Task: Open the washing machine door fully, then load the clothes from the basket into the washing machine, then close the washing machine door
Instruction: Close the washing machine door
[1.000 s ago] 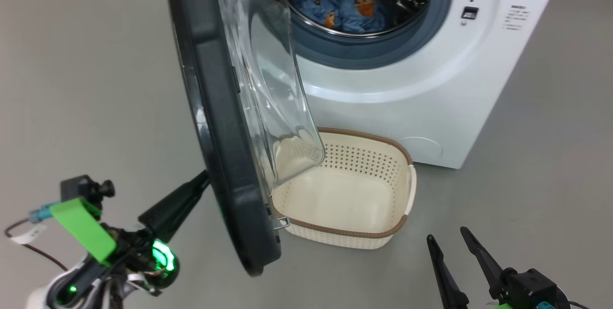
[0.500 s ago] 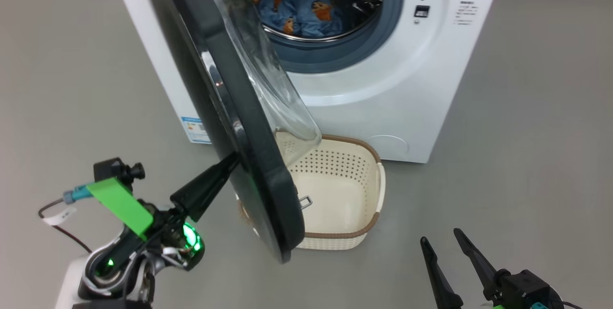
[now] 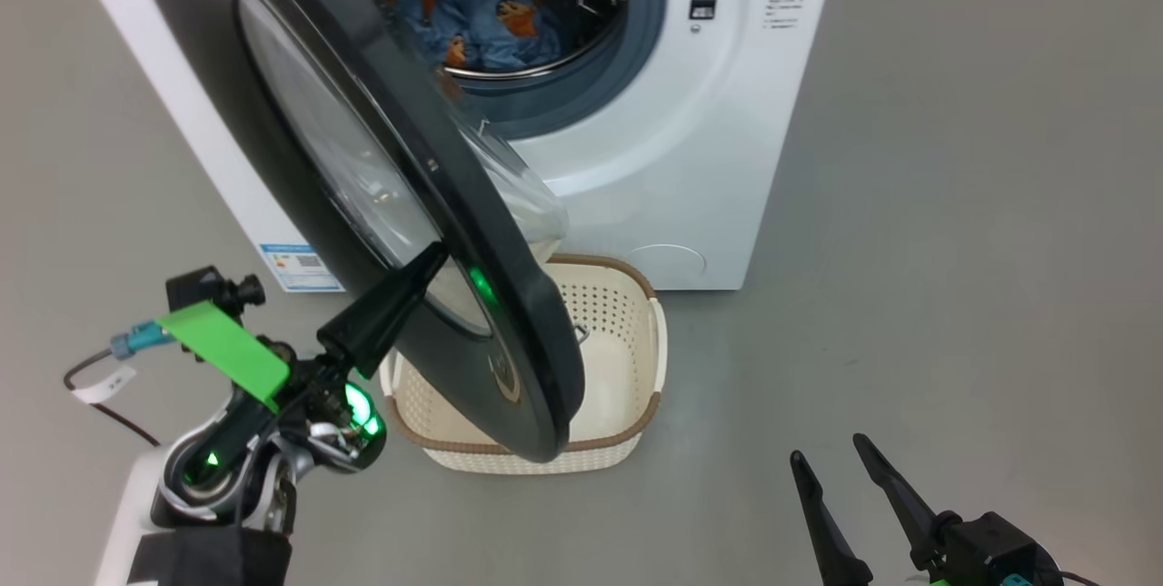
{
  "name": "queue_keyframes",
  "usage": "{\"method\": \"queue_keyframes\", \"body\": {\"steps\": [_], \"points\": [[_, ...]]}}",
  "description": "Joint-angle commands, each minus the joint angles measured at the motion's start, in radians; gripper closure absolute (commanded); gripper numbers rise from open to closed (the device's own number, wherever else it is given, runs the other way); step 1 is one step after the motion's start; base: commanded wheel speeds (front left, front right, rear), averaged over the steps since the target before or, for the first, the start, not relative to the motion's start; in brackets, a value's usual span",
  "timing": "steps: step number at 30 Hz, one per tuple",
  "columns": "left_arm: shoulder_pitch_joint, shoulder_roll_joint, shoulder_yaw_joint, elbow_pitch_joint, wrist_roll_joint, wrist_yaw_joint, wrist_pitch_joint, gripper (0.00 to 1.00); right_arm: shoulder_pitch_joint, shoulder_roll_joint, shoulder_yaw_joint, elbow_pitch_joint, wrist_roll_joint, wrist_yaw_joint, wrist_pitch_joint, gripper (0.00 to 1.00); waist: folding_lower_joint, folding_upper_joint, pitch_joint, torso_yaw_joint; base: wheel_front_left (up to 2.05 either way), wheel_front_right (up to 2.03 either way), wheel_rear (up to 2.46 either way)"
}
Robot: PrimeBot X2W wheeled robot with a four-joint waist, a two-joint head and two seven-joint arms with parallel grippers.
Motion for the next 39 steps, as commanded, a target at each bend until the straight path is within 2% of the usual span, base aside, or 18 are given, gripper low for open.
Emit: {"method": "queue_keyframes", "body": {"steps": [1,19,21,23,24,25,28,29,33,36,39], "points": [[-0.057,0.012,0.026,-0.022,0.001,-0.010,-0.005,1.00,-0.016,-0.001,0.029,-0.025,0.007,0.006,-0.005,0.00,0.0000,0.0000,0.007,-0.020,0.00,0.00,0.00],[-0.095,0.012,0.003,0.034,0.015,-0.010,-0.062,1.00,-0.017,-0.001,0.031,-0.026,0.017,0.006,-0.005,0.00,0.0000,0.0000,-0.007,-0.082,0.00,0.00,0.00],[-0.089,0.013,0.007,0.027,0.043,-0.010,-0.079,1.00,-0.015,-0.001,0.030,-0.026,0.020,0.006,-0.005,0.00,0.0000,0.0000,-0.008,-0.081,0.00,0.00,0.00],[-0.077,0.029,0.000,0.015,0.114,-0.010,-0.119,1.00,-0.015,-0.001,0.029,-0.027,0.023,0.006,-0.005,0.00,0.0000,0.0000,-0.010,-0.080,0.00,0.00,0.00],[-0.068,0.038,-0.011,0.004,0.154,-0.010,-0.138,0.92,-0.015,-0.001,0.028,-0.027,0.024,0.006,-0.005,0.00,0.0000,0.0000,-0.010,-0.080,0.00,0.00,0.00],[-0.056,0.045,-0.023,-0.010,0.188,-0.010,-0.156,0.76,-0.016,-0.001,0.026,-0.027,0.025,0.006,-0.005,0.00,0.0000,0.0000,-0.011,-0.079,0.00,0.00,0.00],[-0.013,0.081,-0.070,-0.061,0.305,-0.010,-0.227,0.03,-0.016,-0.001,0.018,-0.028,0.029,0.006,-0.005,0.00,0.0000,0.0000,-0.018,-0.074,0.00,0.00,0.00],[0.002,0.093,-0.086,-0.075,0.340,-0.010,-0.255,0.00,-0.016,-0.001,0.014,-0.029,0.030,0.006,-0.005,0.00,0.0000,0.0000,-0.021,-0.071,0.00,0.00,0.00],[0.063,0.156,-0.147,-0.114,0.473,-0.010,-0.390,0.00,-0.007,-0.001,0.003,-0.028,0.034,0.006,-0.005,0.00,0.0000,0.0000,-0.040,-0.065,0.00,0.00,0.00],[0.103,0.215,-0.187,-0.083,0.629,-0.010,-0.535,0.00,0.004,-0.001,-0.007,-0.028,0.033,0.006,-0.005,0.00,0.0000,0.0000,-0.057,-0.059,0.00,0.00,0.00],[0.138,0.220,-0.195,-0.026,0.740,-0.009,-0.679,0.00,0.012,-0.001,-0.022,-0.034,0.031,0.006,-0.005,0.00,0.0000,0.0000,-0.068,-0.057,0.00,0.00,0.00]]}}
